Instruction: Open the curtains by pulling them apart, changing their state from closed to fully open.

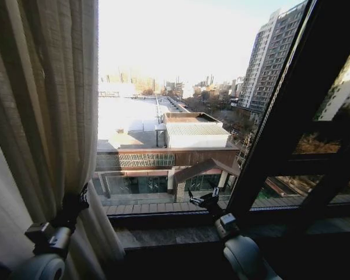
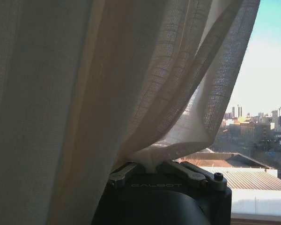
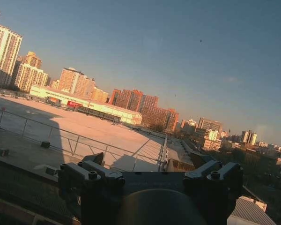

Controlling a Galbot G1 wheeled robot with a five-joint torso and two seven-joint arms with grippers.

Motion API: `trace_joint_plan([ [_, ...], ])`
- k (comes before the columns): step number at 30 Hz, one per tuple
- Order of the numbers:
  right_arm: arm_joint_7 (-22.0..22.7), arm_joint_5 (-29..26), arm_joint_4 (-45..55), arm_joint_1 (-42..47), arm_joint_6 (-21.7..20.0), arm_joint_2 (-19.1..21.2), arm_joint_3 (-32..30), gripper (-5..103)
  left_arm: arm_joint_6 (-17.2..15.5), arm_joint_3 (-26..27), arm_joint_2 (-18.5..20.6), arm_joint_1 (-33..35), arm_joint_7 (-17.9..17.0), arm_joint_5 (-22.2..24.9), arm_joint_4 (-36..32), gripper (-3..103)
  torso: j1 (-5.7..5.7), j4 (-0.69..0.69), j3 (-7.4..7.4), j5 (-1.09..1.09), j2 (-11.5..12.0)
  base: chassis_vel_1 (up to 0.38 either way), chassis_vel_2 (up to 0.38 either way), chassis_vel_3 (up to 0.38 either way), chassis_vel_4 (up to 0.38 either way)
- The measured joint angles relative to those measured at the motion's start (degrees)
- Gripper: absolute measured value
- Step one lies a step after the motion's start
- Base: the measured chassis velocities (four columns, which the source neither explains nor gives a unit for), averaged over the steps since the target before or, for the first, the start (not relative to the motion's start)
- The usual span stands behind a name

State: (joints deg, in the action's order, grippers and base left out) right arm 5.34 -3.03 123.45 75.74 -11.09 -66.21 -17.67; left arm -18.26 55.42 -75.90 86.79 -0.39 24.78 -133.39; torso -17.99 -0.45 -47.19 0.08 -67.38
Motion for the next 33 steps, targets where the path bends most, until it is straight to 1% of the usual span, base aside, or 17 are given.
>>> trace_joint_plan([
  [4,0.02,0.02,-0.14,-0.04,-0.01,0.01,0.04,100,0.47,1.77,-0.16,-0.10,0.20,1.11,0.79,0,0.00,-0.03,0.00,-0.04,0.00,-0.042,-0.050,0.049,0.031],
  [6,0.03,0.03,-0.58,-0.23,-0.01,0.18,0.09,100,1.25,8.19,-0.22,-0.30,0.09,3.53,3.02,0,-0.01,0.00,0.00,-0.04,0.00,0.000,0.000,0.000,0.000],
  [8,0.03,0.03,-0.69,-0.31,-0.01,0.22,0.15,100,1.36,9.65,-0.21,-0.34,-0.03,4.06,3.63,0,-0.01,0.01,0.00,-0.06,0.00,0.000,0.000,0.000,0.000],
  [10,0.02,0.04,-1.13,-0.58,0.00,0.40,0.57,100,2.10,16.17,0.32,-0.56,-0.78,6.00,6.97,0,-0.01,0.03,0.00,-0.10,0.00,0.000,0.000,0.000,0.000],
  [12,0.02,0.05,-1.42,-0.78,0.01,0.45,0.81,100,2.54,19.78,0.82,-0.86,-1.28,6.59,9.42,0,0.00,0.01,0.01,-0.09,-0.01,0.000,0.000,0.000,0.000],
  [13,0.02,0.05,-1.42,-0.78,0.01,0.45,0.81,100,2.54,19.78,0.82,-0.86,-1.28,6.59,9.42,0,0.00,0.01,0.01,-0.09,-0.01,0.000,0.000,0.000,0.000],
  [15,0.02,0.06,-1.76,-0.98,0.03,0.46,1.00,100,2.93,23.64,1.33,-1.07,-2.43,6.80,12.11,0,0.00,0.01,0.00,-0.08,-0.01,0.000,0.000,0.000,0.000],
  [18,0.02,0.10,-2.37,-1.35,0.06,0.40,1.42,100,2.95,29.03,2.20,-1.39,-7.67,6.72,16.23,0,0.00,0.01,0.00,-0.05,0.00,0.000,0.000,0.000,0.000],
  [19,0.02,0.10,-2.37,-1.35,0.06,0.40,1.42,100,2.95,29.03,2.20,-1.39,-7.67,6.72,16.23,0,0.00,0.01,0.00,-0.05,0.00,0.000,0.000,0.000,0.000],
  [21,0.02,0.11,-2.73,-1.64,0.07,0.31,1.85,100,2.87,31.45,2.89,-2.02,-13.89,5.68,18.83,0,0.00,0.01,0.00,-0.06,0.00,0.000,0.000,0.000,0.000],
  [25,0.02,0.13,-3.29,-1.97,0.08,0.21,2.15,100,2.13,31.96,3.18,-2.47,-18.79,3.36,19.76,-1,0.00,0.02,0.01,-0.10,-0.01,0.000,0.000,0.000,0.000],
  [26,0.02,0.14,-3.43,-2.04,0.09,0.21,2.21,100,1.79,31.79,3.18,-2.54,-19.33,2.88,19.61,-1,0.00,0.03,0.01,-0.10,-0.01,0.000,0.000,0.000,0.000],
  [28,0.02,0.14,-3.58,-2.17,0.09,0.21,2.26,100,1.49,30.58,2.97,-2.55,-19.45,1.56,18.59,10,0.00,0.02,0.01,-0.08,-0.01,0.000,0.000,0.000,0.000],
  [29,0.02,0.14,-3.58,-2.17,0.09,0.21,2.26,100,1.49,30.58,2.97,-2.55,-19.45,1.56,18.59,10,0.00,0.02,0.01,-0.08,-0.01,0.000,0.000,0.000,0.000],
  [30,0.02,0.14,-3.62,-2.21,0.09,0.19,2.27,100,1.40,29.93,2.82,-2.50,-19.24,1.23,17.98,15,0.00,0.02,0.00,-0.08,0.00,0.000,0.000,0.000,0.000],
  [32,0.03,0.14,-3.64,-2.26,0.09,0.06,2.31,100,0.98,27.78,2.05,-1.96,-16.37,0.96,15.26,26,0.00,0.00,0.00,-0.06,0.00,0.000,0.000,0.000,0.000],
  [33,0.03,0.14,-3.64,-2.26,0.09,0.06,2.31,100,0.98,27.78,2.05,-1.96,-16.37,0.96,15.26,26,0.00,0.00,0.00,-0.06,0.00,0.000,0.000,0.000,0.000],
])
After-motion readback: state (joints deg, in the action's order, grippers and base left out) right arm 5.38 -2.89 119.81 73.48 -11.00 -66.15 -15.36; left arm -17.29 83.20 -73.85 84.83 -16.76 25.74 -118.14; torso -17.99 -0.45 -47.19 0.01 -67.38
